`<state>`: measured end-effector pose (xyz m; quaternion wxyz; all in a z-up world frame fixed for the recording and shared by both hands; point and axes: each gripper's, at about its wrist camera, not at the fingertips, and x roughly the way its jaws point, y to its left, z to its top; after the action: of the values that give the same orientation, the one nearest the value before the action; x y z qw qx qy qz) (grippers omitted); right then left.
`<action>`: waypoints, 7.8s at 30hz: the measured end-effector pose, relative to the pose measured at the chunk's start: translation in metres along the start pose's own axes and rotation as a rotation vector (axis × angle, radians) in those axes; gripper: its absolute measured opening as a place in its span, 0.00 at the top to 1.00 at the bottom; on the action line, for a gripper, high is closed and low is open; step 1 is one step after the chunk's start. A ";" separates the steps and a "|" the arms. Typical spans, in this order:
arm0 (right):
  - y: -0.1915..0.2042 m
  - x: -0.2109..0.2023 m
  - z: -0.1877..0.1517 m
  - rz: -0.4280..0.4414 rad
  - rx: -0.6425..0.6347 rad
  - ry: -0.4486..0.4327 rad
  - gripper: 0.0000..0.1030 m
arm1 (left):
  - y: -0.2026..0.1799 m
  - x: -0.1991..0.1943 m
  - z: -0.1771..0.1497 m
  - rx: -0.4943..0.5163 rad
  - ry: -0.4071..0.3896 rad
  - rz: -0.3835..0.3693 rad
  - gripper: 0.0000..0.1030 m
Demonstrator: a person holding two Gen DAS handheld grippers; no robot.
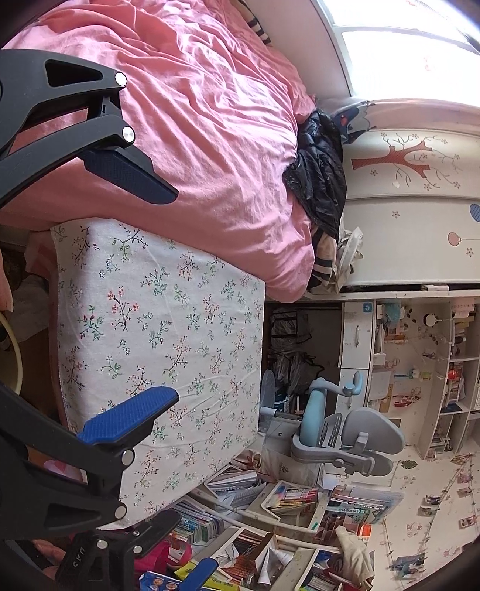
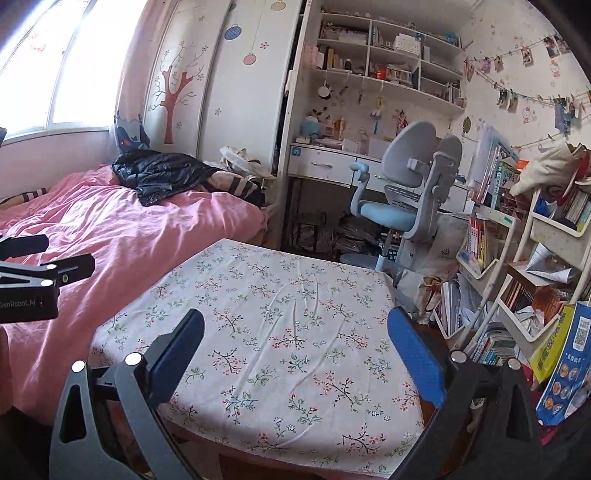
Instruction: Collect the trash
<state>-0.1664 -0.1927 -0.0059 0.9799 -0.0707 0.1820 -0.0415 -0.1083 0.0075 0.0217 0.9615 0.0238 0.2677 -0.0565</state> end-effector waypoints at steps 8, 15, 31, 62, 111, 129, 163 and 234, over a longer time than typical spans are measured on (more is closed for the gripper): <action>0.001 -0.002 -0.001 -0.019 -0.058 -0.003 0.07 | 0.045 -0.002 -0.003 -0.064 0.004 0.046 0.07; -0.014 0.008 -0.006 -0.022 -0.033 0.053 0.07 | 0.081 0.006 -0.004 -0.210 0.024 0.056 0.07; -0.029 0.018 -0.012 -0.061 0.036 0.134 0.07 | 0.057 0.012 -0.005 -0.115 0.032 0.002 0.07; -0.058 0.016 -0.021 -0.038 0.003 0.133 0.07 | 0.025 0.012 -0.012 0.034 0.030 0.034 0.07; 0.201 0.401 -0.377 0.378 0.084 1.460 0.08 | 0.160 0.066 -0.032 -0.331 0.284 0.083 0.07; 0.315 0.426 -0.402 0.395 -0.072 1.249 0.88 | 0.176 0.094 -0.042 -0.457 0.360 0.003 0.07; 0.229 0.142 -0.301 0.960 0.541 1.339 0.91 | 0.141 0.063 -0.042 -0.259 0.282 0.141 0.07; 0.008 0.006 0.017 0.045 0.144 -0.109 0.07 | 0.012 0.038 0.029 -0.027 -0.020 -0.011 0.07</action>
<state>-0.1548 -0.1831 0.0062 0.9916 0.0019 0.1263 -0.0285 -0.0590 0.0136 0.0272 0.9641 0.0086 0.2588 -0.0584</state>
